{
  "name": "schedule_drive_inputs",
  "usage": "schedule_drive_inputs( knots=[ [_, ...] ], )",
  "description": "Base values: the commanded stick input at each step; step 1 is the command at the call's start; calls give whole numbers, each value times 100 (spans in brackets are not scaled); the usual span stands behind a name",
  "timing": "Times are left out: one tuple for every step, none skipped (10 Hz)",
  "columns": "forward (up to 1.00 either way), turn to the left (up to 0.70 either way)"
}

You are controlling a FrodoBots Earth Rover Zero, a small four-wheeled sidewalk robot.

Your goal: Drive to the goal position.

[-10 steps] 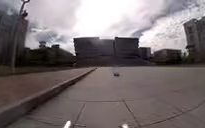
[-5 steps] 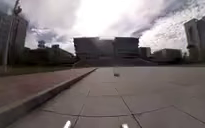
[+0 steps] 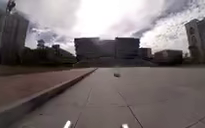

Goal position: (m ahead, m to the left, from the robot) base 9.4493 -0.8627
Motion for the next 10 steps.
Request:
schedule_drive_inputs(
  knots=[
    [100,-7],
    [100,0],
    [100,0],
    [100,0],
    [100,0],
    [100,0],
    [100,0],
    [100,0],
    [100,0],
    [100,0]
  ],
)
